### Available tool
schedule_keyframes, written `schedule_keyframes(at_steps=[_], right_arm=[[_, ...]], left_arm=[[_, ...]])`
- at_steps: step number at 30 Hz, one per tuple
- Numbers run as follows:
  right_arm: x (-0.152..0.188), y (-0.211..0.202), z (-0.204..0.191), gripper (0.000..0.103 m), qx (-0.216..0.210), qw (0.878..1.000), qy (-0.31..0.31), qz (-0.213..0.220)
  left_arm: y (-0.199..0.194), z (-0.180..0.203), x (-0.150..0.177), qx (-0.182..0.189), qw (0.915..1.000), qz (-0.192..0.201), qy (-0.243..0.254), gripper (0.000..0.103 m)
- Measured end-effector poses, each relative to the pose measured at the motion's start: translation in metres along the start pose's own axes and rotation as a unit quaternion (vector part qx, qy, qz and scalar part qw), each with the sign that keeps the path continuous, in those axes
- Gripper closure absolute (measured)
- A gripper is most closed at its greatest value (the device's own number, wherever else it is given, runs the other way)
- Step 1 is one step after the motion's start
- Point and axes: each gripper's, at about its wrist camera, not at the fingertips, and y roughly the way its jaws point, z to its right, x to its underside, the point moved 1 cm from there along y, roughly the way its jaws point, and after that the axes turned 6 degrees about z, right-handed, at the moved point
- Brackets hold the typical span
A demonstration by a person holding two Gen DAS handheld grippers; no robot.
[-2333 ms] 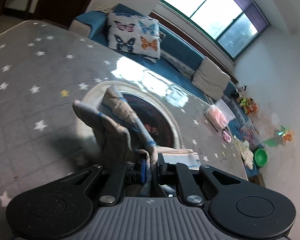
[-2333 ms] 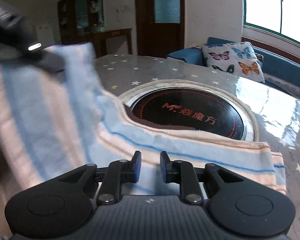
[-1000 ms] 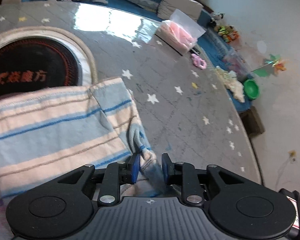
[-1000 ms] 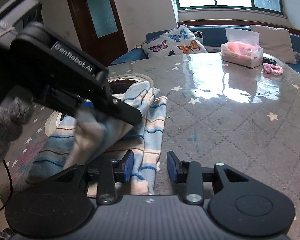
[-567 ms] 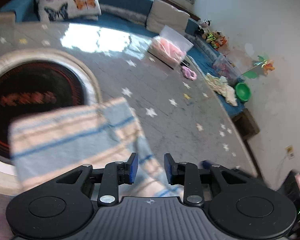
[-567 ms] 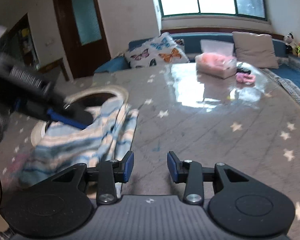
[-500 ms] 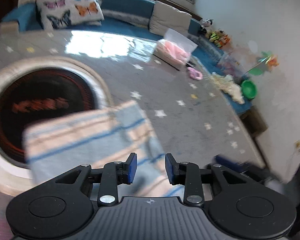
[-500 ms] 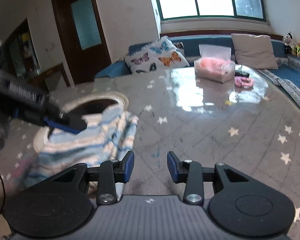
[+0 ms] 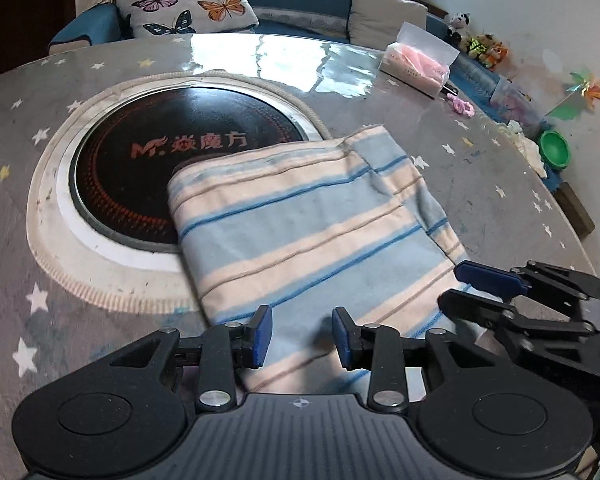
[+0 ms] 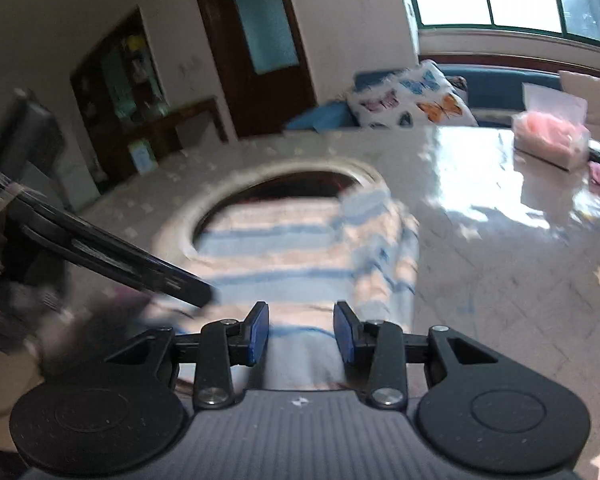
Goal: Fold clothes
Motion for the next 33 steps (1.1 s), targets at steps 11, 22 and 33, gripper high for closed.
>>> schedule_keyframes(at_steps=[11,22,33], right_arm=[[-0.02,0.009,0.017,0.076,0.006,1.0,0.006,0.005],[-0.03,0.037,0.031,0.082,0.022,1.0,0.008,-0.017],[-0.059,0.085,0.025,0.078,0.014,1.0,-0.009,-0.019]], left_arm=[[-0.003,0.0,0.002,0.007,0.9998,0.013,0.014,0.063],[-0.009,-0.012,-0.006,0.006,0.9996,0.026,0.011,0.063],[0.011,-0.035,-0.039,-0.017,0.9984,0.053,-0.006,0.063]])
